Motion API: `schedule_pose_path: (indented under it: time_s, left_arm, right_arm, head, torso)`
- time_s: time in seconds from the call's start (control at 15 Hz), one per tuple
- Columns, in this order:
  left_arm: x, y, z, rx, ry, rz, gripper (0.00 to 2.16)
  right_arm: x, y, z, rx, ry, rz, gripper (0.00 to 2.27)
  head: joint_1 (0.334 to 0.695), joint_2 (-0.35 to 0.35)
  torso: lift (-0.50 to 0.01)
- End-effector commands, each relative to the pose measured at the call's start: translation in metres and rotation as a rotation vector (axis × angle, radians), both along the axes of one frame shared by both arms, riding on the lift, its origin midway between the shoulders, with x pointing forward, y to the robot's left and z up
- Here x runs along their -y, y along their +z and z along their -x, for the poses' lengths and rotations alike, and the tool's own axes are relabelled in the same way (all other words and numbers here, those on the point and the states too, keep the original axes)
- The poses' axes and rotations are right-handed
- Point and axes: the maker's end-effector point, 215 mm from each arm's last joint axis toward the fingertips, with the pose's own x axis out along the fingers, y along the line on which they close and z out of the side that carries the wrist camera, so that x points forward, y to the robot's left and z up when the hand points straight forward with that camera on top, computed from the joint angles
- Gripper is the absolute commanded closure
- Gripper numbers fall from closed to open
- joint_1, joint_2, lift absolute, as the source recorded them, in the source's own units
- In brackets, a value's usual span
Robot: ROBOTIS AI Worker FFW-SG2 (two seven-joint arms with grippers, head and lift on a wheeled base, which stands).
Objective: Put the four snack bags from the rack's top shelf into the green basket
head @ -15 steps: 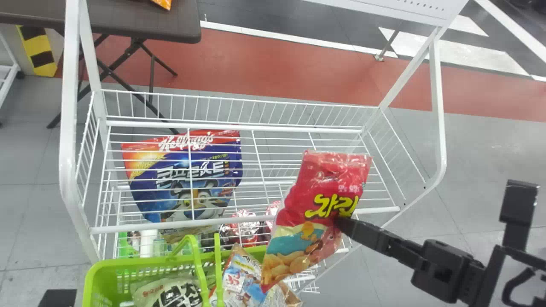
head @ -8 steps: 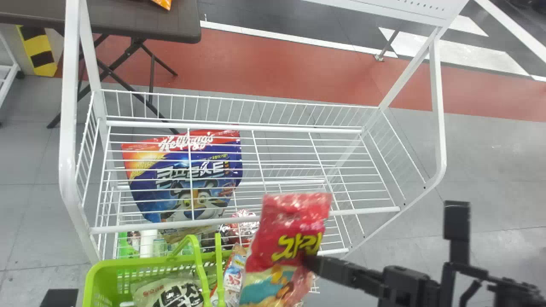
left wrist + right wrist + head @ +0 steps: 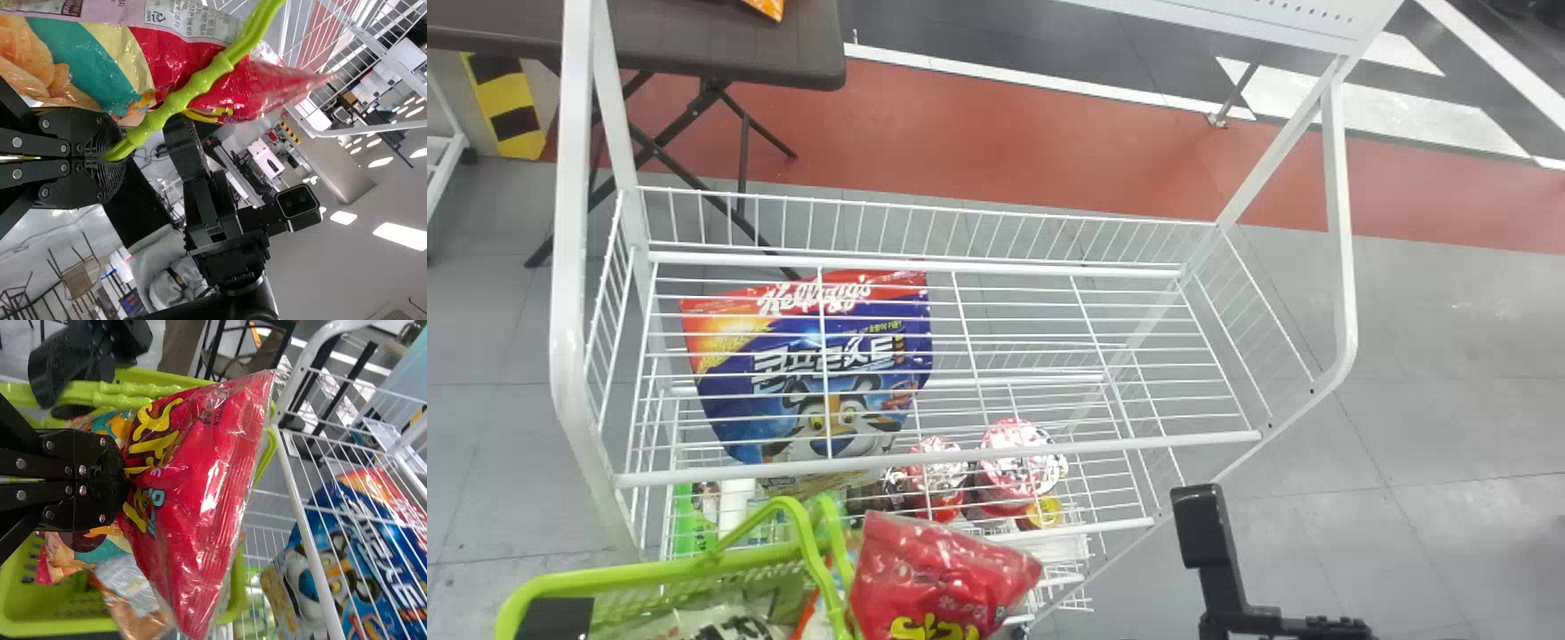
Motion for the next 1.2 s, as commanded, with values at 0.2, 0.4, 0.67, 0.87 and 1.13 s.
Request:
schedule_pose_path:
  time_s: [0.2, 0.4, 0.67, 0.87, 1.13]
  left_arm:
    - [0.000, 0.000, 0.001, -0.002, -0.003, 0.001, 1.76]
    - [0.002, 0.001, 0.002, -0.003, -0.003, 0.003, 1.76]
    - [0.001, 0.000, 0.002, -0.003, -0.004, 0.002, 1.76]
    - [0.001, 0.000, 0.002, -0.003, -0.005, 0.001, 1.76]
    - [0.001, -0.001, 0.003, -0.004, -0.004, -0.001, 1.76]
  right_arm:
    - [0.014, -0.022, -0.024, -0.070, -0.043, -0.074, 2.24]
    - [0.000, -0.016, -0.014, -0.083, 0.028, -0.119, 1.37]
    - [-0.009, 0.008, -0.008, -0.034, 0.075, -0.144, 0.00]
    - [-0.009, 0.030, -0.008, 0.030, 0.122, -0.117, 0.05]
    - [-0.001, 0.070, -0.018, 0.135, 0.140, -0.121, 0.05]
  head:
    - [0.695, -0.350]
    - [0.695, -0.350]
    - [0.695, -0.350]
    - [0.695, -0.350]
    - [0.695, -0.350]
  torso:
    - [0.000]
    - [0.000]
    - [0.000]
    - [0.000]
    - [0.000]
